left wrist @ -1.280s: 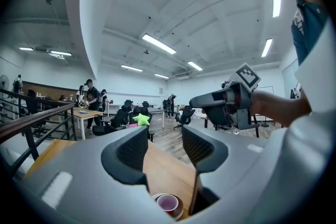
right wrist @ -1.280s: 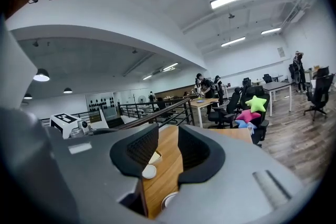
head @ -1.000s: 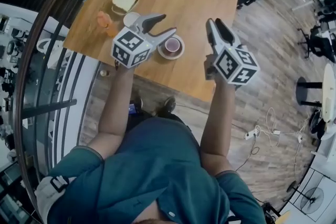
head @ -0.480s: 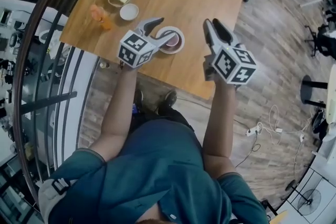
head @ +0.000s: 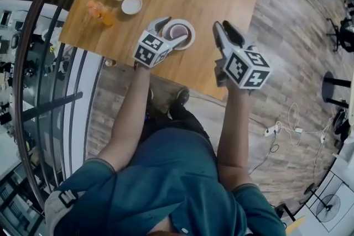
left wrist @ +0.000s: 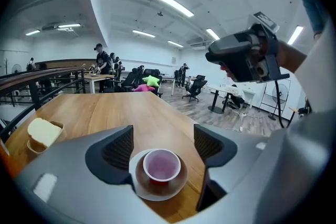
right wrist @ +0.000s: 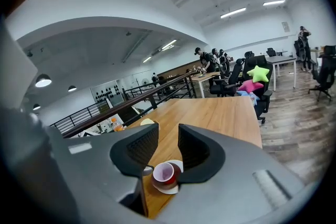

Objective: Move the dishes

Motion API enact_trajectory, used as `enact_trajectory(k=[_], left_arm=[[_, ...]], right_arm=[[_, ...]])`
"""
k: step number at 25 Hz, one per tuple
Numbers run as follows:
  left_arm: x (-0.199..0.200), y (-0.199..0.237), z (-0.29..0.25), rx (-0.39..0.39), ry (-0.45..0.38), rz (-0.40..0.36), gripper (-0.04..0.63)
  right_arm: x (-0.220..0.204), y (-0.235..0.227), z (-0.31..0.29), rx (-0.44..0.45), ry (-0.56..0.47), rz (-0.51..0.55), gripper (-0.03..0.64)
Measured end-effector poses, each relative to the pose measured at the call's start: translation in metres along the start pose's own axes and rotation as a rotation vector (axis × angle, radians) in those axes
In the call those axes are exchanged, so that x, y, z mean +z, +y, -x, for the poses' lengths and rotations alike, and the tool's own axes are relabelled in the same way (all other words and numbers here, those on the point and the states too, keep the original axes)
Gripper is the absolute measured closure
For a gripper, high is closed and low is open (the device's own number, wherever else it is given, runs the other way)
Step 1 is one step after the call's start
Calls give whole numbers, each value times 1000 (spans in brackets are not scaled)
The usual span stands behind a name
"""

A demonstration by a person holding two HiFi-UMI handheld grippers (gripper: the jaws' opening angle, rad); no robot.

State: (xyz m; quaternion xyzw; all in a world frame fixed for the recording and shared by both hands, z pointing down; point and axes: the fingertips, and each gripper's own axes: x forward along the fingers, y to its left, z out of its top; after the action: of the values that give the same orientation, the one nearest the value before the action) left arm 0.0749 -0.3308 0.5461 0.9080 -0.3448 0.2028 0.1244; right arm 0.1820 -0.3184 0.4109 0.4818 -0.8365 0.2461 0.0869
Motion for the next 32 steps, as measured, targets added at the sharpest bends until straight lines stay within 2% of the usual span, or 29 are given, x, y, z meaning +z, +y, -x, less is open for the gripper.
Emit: enact_trajectory(k=[16,20,32], left_arm=[[-67,3,-53,30,127,-3,195],[-81,1,-59,28,166,12,195],[-89,3,-58,45,167,15,239]], right_arm=[[-44,-27,-1,-27,64,-38,517],[-52,-30,-3,-29,74,-46,517],[-58,-34,-3,-32,83,-59,517]])
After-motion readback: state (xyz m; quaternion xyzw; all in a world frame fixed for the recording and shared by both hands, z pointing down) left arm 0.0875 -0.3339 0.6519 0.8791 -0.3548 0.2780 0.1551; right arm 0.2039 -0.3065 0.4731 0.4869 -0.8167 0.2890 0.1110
